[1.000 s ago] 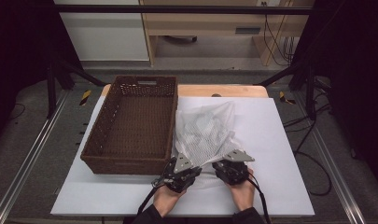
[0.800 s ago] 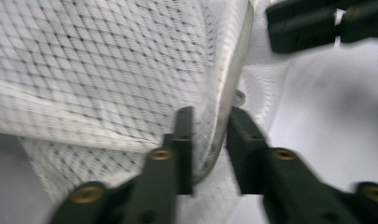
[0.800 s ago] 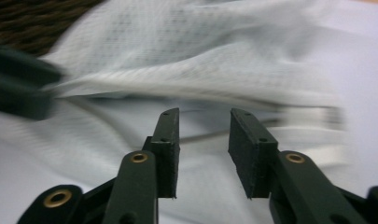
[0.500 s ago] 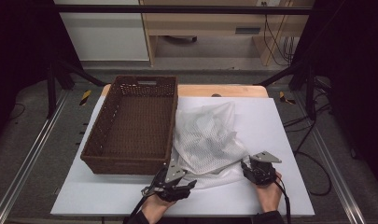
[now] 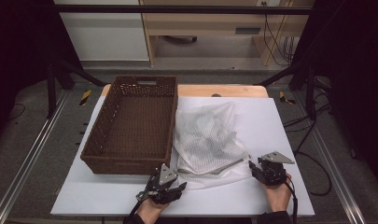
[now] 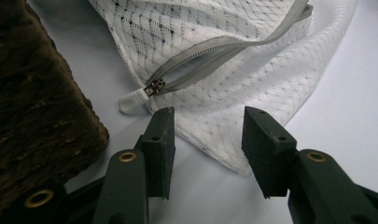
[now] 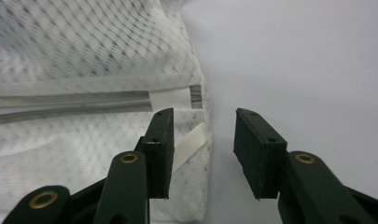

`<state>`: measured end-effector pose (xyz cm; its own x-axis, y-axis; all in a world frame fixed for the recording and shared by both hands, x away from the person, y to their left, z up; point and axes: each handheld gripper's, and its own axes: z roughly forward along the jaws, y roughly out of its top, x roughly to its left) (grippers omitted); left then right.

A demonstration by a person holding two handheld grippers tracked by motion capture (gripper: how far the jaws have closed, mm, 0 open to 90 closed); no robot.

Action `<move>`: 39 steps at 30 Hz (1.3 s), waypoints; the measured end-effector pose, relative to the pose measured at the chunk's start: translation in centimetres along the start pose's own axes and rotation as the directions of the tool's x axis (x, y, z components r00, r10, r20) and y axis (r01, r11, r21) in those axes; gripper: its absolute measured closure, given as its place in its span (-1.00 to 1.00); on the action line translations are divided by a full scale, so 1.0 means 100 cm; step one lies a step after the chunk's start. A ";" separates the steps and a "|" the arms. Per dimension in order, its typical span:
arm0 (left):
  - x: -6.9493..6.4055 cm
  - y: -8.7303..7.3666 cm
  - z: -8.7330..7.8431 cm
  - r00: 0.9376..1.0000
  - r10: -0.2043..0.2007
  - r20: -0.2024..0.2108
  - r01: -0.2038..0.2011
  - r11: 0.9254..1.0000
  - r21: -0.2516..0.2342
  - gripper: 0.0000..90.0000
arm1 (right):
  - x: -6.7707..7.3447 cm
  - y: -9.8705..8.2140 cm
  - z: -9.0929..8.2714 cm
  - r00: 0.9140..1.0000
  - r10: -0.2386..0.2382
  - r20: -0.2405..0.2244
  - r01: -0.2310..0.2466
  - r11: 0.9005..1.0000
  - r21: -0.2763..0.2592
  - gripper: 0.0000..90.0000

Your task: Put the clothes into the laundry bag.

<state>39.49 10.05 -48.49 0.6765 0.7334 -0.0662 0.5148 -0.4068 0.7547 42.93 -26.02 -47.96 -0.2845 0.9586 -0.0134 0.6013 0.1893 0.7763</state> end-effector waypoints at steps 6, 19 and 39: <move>-0.001 0.003 0.002 0.998 0.023 -0.052 -0.022 1.000 0.012 0.65 | -0.003 -0.001 0.010 0.999 0.027 -0.042 -0.027 1.000 0.015 0.69; 0.014 0.004 -0.018 0.999 0.022 -0.046 -0.023 1.000 -0.016 0.97 | 0.002 -0.014 -0.018 0.992 0.030 -0.124 -0.026 0.999 0.031 0.95; 0.042 -0.008 -0.060 0.998 0.061 0.001 -0.061 0.995 -0.081 -0.15 | -0.035 -0.014 -0.033 0.993 0.067 -0.100 -0.079 0.989 -0.123 -0.46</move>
